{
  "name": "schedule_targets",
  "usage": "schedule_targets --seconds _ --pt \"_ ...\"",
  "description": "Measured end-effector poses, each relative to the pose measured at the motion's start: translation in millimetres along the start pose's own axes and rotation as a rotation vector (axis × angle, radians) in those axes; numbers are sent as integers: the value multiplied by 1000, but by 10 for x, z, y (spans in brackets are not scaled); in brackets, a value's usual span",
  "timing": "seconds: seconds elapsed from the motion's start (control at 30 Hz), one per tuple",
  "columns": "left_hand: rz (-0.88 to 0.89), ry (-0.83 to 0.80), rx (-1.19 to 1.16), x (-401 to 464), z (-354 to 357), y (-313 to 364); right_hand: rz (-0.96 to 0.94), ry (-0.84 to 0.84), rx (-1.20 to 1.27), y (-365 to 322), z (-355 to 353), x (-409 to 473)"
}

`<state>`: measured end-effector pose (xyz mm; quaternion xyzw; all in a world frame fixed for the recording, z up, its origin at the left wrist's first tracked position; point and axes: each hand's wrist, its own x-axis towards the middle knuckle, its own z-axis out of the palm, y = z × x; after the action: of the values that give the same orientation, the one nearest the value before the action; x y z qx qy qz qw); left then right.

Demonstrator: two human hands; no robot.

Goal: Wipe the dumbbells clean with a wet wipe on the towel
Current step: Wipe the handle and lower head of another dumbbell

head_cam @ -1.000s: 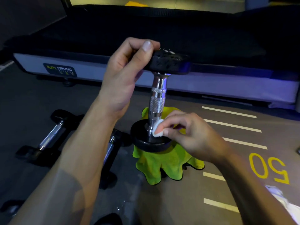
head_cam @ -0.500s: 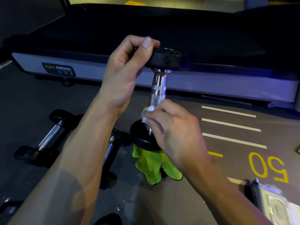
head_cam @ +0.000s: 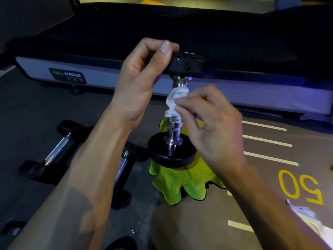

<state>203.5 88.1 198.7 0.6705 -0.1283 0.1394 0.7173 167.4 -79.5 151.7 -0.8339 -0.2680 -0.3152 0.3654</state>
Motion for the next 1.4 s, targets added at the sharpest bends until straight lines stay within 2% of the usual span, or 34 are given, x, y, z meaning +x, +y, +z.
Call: schedule_targets --seconds 0.17,0.2,0.33,0.43,0.57,0.63,0.73,0.8,0.87,0.93,1.0,1.13,1.2,1.3,1.4 --pt "1 26 7 6 4 -7 -38 -211 25 61 38 -299" --pt "-2 24 12 6 13 -2 -46 -185 27 74 32 -220" --pt "-9 6 37 11 27 8 -16 108 29 107 55 152" --pt "-18 53 27 33 9 -11 35 68 44 86 143 -125" --pt "-19 67 33 35 21 -33 -3 -8 83 99 98 -212" --pt "-13 57 34 35 45 -30 115 67 200 107 80 -3" --pt "13 32 25 32 63 -29 514 237 565 96 202 214" --pt "34 26 23 24 73 -33 714 303 770 71 280 233" --pt "48 27 29 11 72 -30 782 320 813 32 281 190" --pt "51 32 28 -3 68 -32 723 323 764 -28 233 128" --pt "50 42 34 6 72 -33 569 311 660 -110 206 86" --pt "54 30 55 48 76 -49 169 247 179 -97 227 123" --pt "55 16 55 63 55 -55 108 237 76 -13 242 130" --pt "52 23 55 68 64 -74 296 261 294 -2 244 131" --pt "43 46 63 86 87 -86 671 322 716 26 267 173"
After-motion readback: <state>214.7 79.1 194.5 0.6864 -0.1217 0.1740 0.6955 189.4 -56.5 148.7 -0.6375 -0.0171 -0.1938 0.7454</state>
